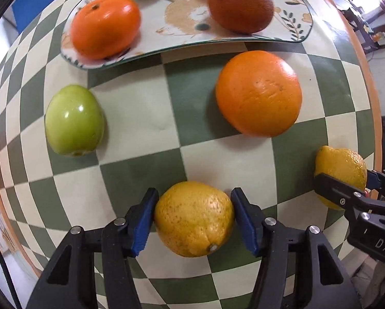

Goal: Organize fruits
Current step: 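Grasp the large yellow citrus with the right tool while the left tool grasps a lemon, then place the yellow citrus on the plate with the right tool while the left tool places the lemon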

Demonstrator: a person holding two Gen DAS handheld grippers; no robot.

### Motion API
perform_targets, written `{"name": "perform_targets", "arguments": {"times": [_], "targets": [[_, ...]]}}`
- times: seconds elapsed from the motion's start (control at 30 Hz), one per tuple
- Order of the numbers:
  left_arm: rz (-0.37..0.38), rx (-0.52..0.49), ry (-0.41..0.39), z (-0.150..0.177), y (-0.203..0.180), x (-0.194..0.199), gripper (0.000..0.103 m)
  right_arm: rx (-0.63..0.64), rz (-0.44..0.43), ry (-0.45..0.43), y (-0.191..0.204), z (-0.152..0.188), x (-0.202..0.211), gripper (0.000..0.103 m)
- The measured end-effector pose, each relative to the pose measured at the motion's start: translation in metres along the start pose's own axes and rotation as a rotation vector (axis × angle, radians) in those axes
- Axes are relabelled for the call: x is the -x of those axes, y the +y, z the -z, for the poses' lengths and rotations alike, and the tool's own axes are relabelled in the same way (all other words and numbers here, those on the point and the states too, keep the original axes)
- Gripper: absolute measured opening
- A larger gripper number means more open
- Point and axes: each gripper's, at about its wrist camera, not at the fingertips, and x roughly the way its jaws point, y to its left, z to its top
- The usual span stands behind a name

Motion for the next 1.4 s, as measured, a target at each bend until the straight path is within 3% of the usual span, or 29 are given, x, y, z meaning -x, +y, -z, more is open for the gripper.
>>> {"name": "perform_targets", "arguments": {"times": [0.37, 0.53, 0.63, 0.73, 0.87, 0.97, 1.1, 1.33, 1.4], "targets": [[0.036, 0.070, 0.006, 0.015, 0.025, -0.005, 0.056, 0.012, 0.001, -0.014, 0.000, -0.006, 0.003, 0.066], [0.113, 0.102, -0.036, 0.011, 0.030, 0.031, 0.055, 0.011, -0.033, -0.022, 0.004, -0.002, 0.010, 0.066], [0.179, 0.117, -0.110, 0.004, 0.032, 0.074, 0.055, -0.010, -0.093, -0.062, 0.007, -0.005, 0.030, 0.066], [0.218, 0.102, -0.193, -0.021, 0.032, 0.120, 0.055, -0.026, -0.160, -0.118, 0.012, -0.021, 0.058, 0.066], [0.211, 0.078, -0.221, -0.080, 0.041, 0.141, 0.056, -0.001, -0.174, -0.188, 0.026, -0.063, 0.088, 0.066], [0.170, 0.071, -0.191, -0.125, 0.035, 0.128, 0.056, 0.023, -0.138, -0.212, 0.037, -0.100, 0.094, 0.066], [0.132, 0.072, -0.127, -0.161, 0.044, 0.103, 0.056, 0.050, -0.077, -0.211, 0.043, -0.141, 0.087, 0.066], [0.098, 0.068, -0.036, -0.187, 0.040, 0.071, 0.056, 0.031, -0.043, -0.143, 0.034, -0.173, 0.057, 0.067], [0.107, 0.088, -0.015, -0.188, 0.044, 0.064, 0.057, 0.038, -0.053, -0.144, 0.033, -0.175, 0.055, 0.078]]}}
